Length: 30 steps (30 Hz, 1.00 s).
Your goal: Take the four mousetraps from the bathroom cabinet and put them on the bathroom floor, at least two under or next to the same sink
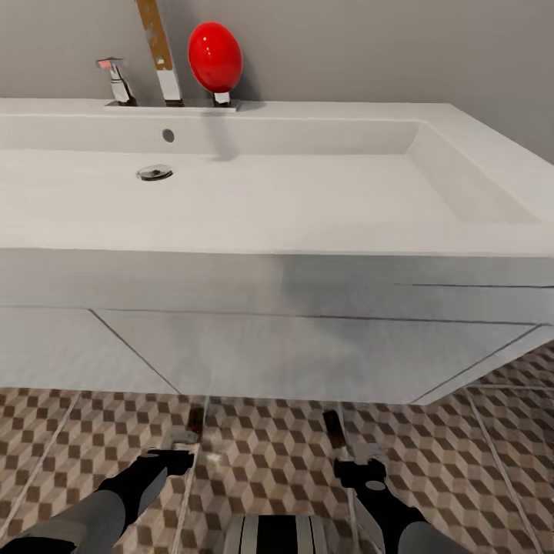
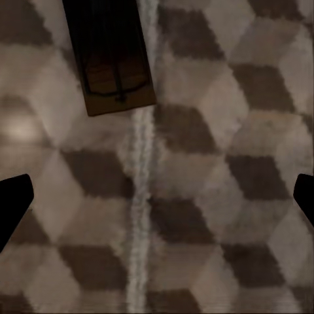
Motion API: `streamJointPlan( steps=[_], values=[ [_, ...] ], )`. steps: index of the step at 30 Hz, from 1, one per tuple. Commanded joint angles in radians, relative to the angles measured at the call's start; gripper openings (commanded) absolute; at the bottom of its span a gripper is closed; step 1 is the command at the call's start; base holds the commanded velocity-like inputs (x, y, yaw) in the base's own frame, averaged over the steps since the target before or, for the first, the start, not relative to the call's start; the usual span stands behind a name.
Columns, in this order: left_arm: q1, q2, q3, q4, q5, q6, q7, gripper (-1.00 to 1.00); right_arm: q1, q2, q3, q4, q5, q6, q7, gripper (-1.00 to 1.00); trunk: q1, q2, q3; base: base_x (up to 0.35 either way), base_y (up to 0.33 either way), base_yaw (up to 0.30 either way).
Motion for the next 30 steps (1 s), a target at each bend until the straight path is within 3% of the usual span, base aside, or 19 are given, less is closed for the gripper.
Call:
streamJointPlan(
  steps=[1, 30],
  values=[
    [0.0, 0.0, -0.008, -0.002, 0.009, 0.006, 0.005, 1.0, 0.0, 0.001, -0.005, 0.0, 0.01, -0.002, -0.003, 1.0, -0.001, 0.0, -0.001, -0.327, 0.0, 0.0],
    [0.0, 0.0, -0.008, -0.004, 0.008, 0.005, 0.006, 1.0, 0.0, 0.002, -0.006, -0.005, 0.012, -0.03, -0.003, 1.0, -0.001, 0.0, -0.001, -0.343, 0.0, 0.0]
  ],
)
